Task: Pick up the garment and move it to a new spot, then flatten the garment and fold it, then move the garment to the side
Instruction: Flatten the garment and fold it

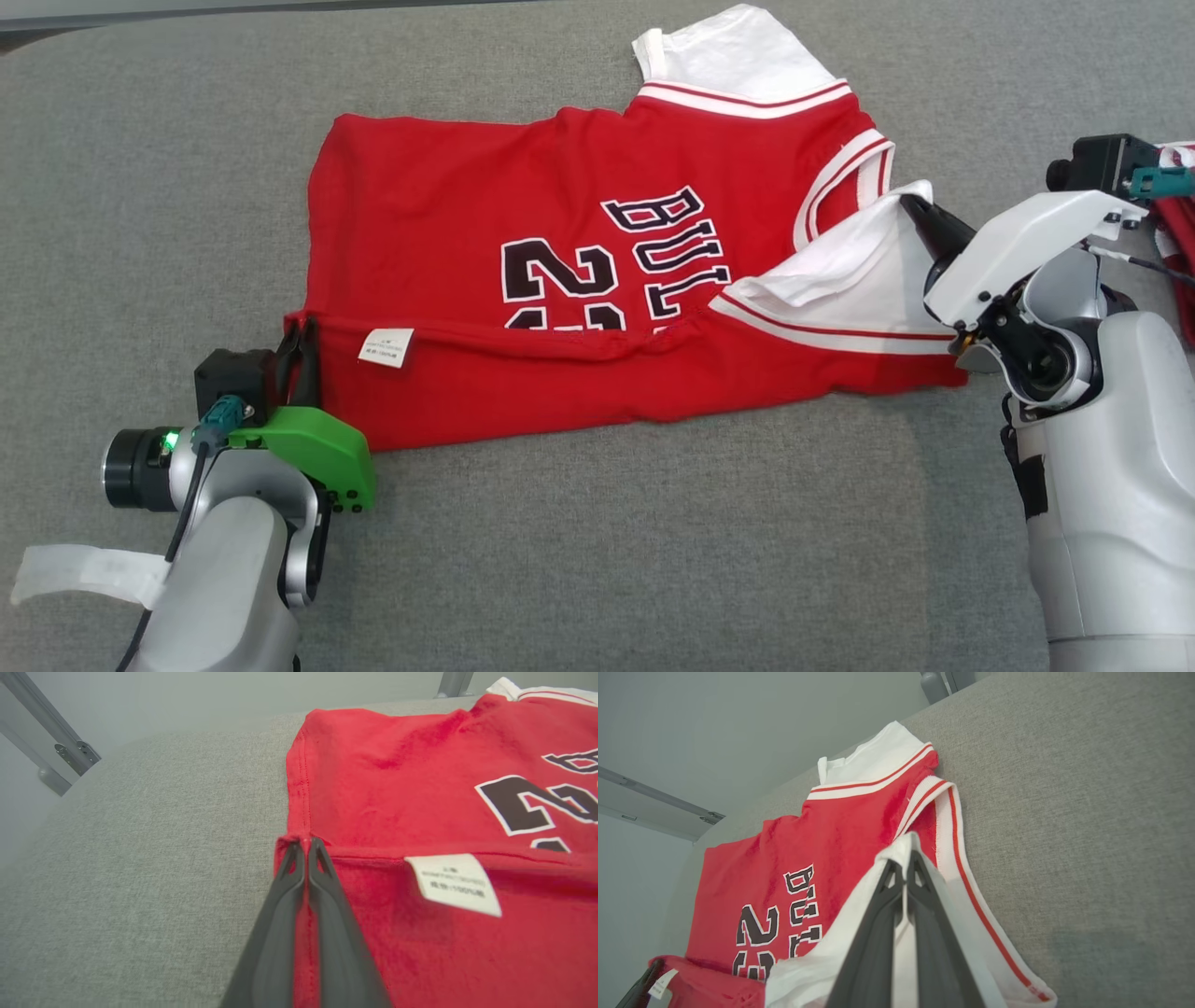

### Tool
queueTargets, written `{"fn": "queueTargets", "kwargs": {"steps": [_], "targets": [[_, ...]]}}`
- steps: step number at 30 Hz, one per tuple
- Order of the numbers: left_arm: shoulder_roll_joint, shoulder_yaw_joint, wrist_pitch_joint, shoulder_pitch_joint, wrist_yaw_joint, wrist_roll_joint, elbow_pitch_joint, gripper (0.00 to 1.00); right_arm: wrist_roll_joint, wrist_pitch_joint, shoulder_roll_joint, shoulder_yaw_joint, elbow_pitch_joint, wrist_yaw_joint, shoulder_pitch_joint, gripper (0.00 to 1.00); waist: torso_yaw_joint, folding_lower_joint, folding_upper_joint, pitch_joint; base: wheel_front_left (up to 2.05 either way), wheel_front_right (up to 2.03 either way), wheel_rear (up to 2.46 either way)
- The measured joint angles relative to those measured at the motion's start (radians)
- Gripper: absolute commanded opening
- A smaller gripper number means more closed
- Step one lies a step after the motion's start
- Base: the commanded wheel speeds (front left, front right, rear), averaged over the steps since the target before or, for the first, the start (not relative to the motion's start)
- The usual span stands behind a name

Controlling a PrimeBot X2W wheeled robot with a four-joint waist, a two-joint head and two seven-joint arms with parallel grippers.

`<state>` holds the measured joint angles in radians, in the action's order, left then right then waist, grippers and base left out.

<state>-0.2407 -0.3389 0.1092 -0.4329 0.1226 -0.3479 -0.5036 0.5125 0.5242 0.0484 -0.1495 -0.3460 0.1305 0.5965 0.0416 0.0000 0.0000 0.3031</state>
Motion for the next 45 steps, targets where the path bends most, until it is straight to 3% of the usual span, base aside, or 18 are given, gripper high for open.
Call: {"fn": "queueTargets", "kwargs": {"steps": [22, 23, 24, 25, 32, 38, 45], "targets": [[0.012, -0.036, 0.030, -0.024, -0.008, -0.004, -0.079, 0.00, -0.048, -0.105, 0.001, 0.022, -0.188, 0.000, 0.154, 0.00, 0.039, 0.0000, 0.0000, -0.002, 0.00, 0.00, 0.00], [0.013, -0.036, 0.033, -0.025, -0.008, -0.005, -0.080, 0.00, -0.062, -0.105, 0.000, 0.024, -0.198, 0.000, 0.154, 0.25, 0.040, 0.0000, 0.0000, -0.003, 0.00, 0.00, 0.00], [0.014, -0.036, 0.039, -0.025, -0.008, -0.008, -0.080, 0.81, -0.080, -0.105, 0.000, 0.024, -0.206, 0.000, 0.154, 1.00, 0.041, 0.0000, 0.0000, -0.005, 0.00, 0.00, 0.00], [0.016, -0.036, 0.044, -0.025, -0.008, -0.009, -0.080, 1.00, -0.098, -0.105, 0.000, 0.023, -0.212, 0.000, 0.154, 1.00, 0.043, 0.0000, 0.0000, -0.007, 0.00, 0.00, 0.00], [0.009, -0.026, 0.051, -0.015, 0.011, -0.021, -0.070, 1.00, -0.164, -0.120, 0.014, 0.035, -0.153, 0.000, 0.115, 1.00, 0.052, 0.0000, 0.0000, -0.029, 0.00, 0.00, 0.00], [-0.022, -0.036, 0.014, 0.072, 0.028, -0.025, -0.012, 1.00, -0.200, -0.030, 0.069, 0.091, 0.043, 0.000, -0.039, 1.00, 0.050, 0.0000, 0.0000, -0.062, 0.00, 0.00, 0.00], [-0.036, -0.077, -0.053, 0.148, 0.038, -0.018, 0.061, 1.00, -0.271, 0.022, 0.073, 0.026, 0.245, 0.000, -0.229, 1.00, 0.030, 0.0000, 0.0000, -0.088, 0.00, 0.00, 0.00]]}}
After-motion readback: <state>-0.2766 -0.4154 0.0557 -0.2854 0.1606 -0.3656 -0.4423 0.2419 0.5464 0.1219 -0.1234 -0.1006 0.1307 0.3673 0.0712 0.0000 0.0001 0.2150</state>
